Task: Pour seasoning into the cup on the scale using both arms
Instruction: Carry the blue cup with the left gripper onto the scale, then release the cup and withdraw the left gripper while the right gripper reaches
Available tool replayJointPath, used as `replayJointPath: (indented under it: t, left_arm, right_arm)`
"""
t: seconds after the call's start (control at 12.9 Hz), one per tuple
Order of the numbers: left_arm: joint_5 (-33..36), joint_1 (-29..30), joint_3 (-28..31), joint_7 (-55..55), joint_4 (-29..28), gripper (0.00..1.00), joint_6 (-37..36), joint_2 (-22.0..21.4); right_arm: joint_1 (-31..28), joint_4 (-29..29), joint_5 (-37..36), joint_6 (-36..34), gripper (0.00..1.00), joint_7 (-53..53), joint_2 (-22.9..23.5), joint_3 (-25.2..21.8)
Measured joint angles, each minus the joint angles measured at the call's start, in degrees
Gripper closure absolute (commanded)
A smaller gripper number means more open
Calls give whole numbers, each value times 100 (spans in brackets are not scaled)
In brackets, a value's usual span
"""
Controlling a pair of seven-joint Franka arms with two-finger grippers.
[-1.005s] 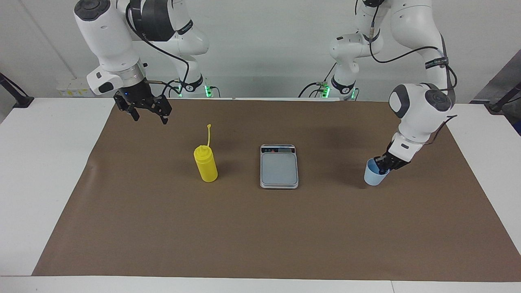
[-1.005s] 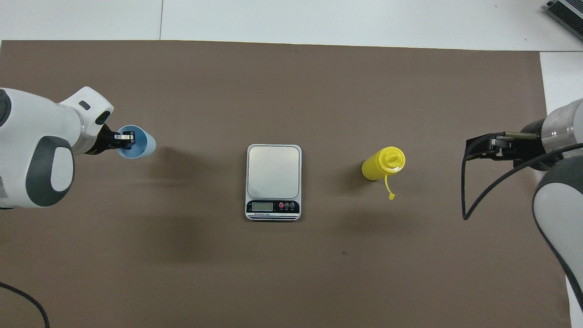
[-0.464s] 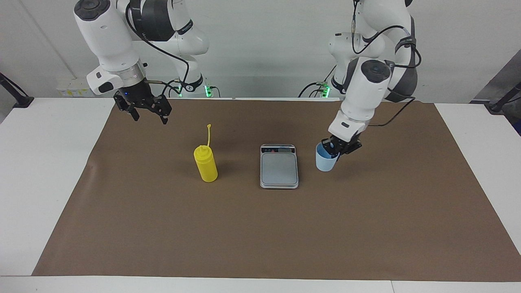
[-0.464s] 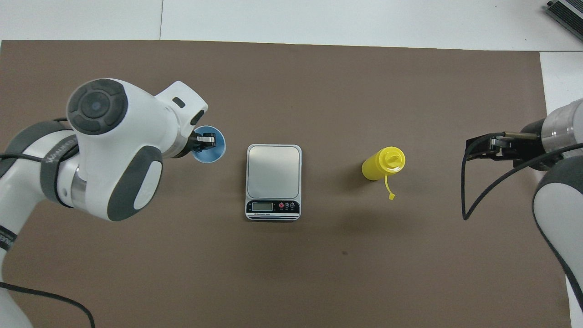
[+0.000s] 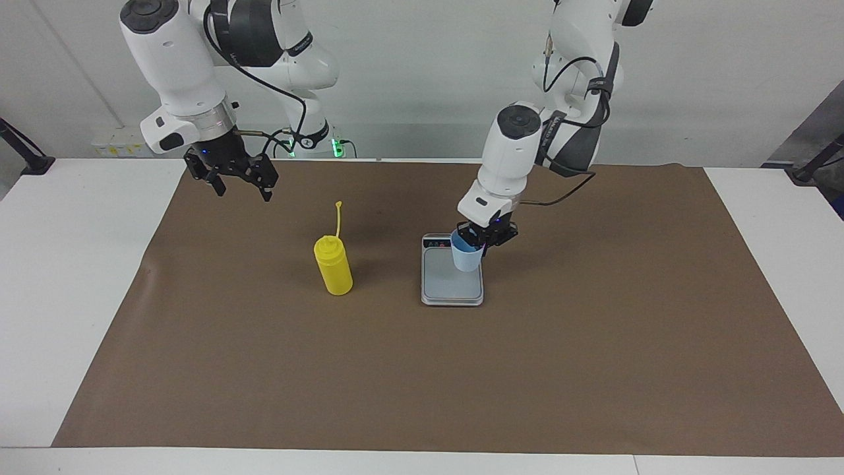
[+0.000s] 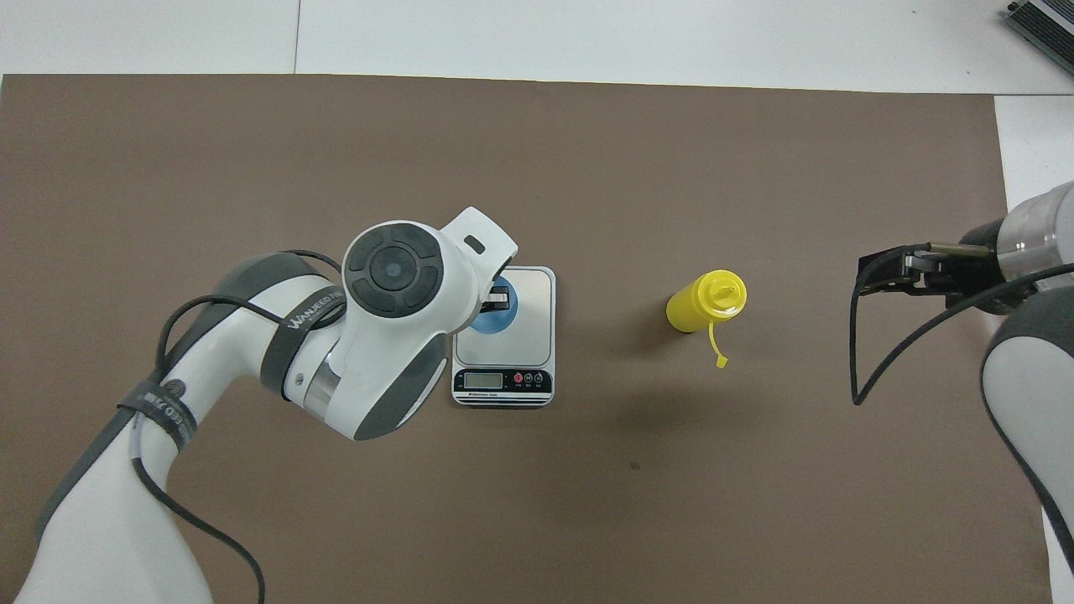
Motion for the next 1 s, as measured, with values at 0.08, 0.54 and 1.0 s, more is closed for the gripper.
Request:
replayJointPath:
  t: [0.08,0.54,1.0]
  left_arm:
    - [105,-81,1,-165,1,100,147,127]
    - [253,-122,30,-237,3,100,301,312]
    - [264,-122,57,-244,-14,98,521,373]
  right_arm:
    - [0,0,0,0,0,0,0,0]
    - [8,10,0,13,0,0,-37,7]
    - [2,12,0,121,0,60,-40,5]
